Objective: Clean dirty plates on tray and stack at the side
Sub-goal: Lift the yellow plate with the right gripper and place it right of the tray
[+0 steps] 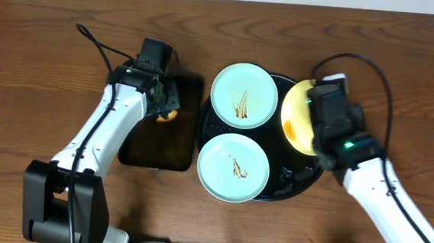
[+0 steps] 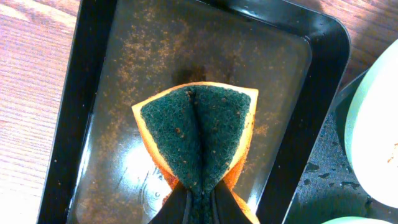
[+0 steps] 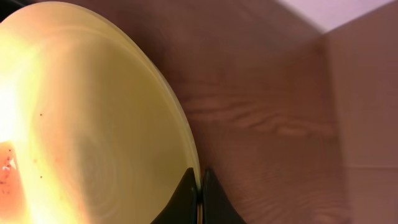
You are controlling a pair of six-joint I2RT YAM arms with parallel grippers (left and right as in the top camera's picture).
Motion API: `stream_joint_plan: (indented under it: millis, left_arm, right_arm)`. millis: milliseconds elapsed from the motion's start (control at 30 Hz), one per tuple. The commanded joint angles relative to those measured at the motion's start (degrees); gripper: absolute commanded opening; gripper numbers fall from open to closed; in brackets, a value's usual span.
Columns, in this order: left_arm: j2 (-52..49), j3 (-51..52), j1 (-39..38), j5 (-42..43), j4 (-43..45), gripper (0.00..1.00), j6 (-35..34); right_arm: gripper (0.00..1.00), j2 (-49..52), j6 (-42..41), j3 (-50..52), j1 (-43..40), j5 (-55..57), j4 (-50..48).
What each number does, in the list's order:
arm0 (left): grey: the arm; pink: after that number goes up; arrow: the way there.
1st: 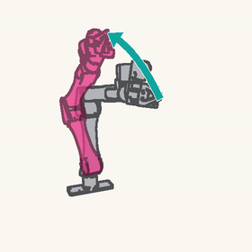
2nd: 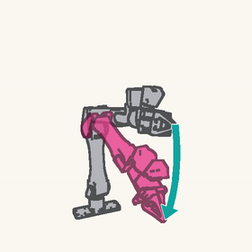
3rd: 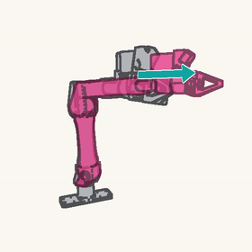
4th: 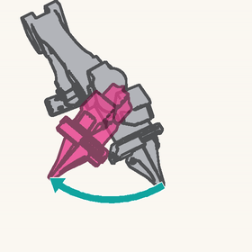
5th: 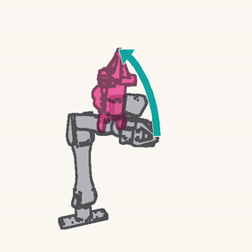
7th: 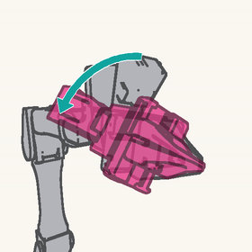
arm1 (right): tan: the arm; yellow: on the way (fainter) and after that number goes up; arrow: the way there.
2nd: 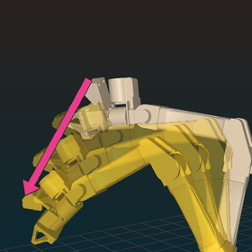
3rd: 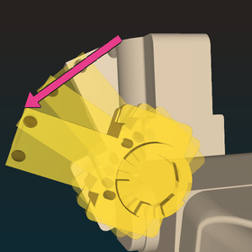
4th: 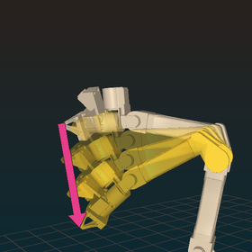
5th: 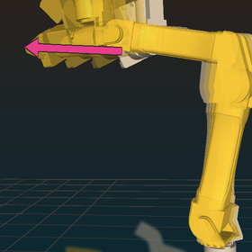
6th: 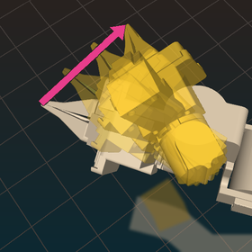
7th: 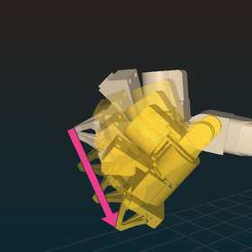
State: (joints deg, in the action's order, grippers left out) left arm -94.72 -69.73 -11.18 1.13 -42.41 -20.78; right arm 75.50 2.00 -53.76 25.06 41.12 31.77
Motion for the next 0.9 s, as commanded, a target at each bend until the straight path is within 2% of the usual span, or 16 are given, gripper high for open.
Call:
stream_joint_plan:
  millis: [0, 200, 467, 700, 867]
  left_arm:
    - [0.6, 0.3, 0.2, -0.1, -0.2, 0.08, 0.7]
    - [0.6, 0.3, 0.2, -0.1, -0.2, 0.08, 0.7]
    - [0.6, 0.3, 0.2, -0.1, -0.2, 0.08, 0.7]
    - [0.6, 0.3, 0.2, -0.1, -0.2, 0.08, 0.7]
    - [0.6, 0.3, 0.2, -0.1, -0.2, 0.08, 0.7]
  right_arm:
    - [0.01, -0.6, 0.2, -0.9, 4.3, 12.6, -0.8]
    - [0.01, -0.6, 0.3, -0.9, 8.9, 18.8, -1.9]
    - [0.01, -0.6, 1.0, -0.9, 11.0, 21.0, -2.9]
    - [0.01, -0.6, 16.5, -0.9, 12.2, 21.9, -9.4]
    - [0.01, -0.6, 22.4, -0.9, 14.5, 21.9, -12.0]
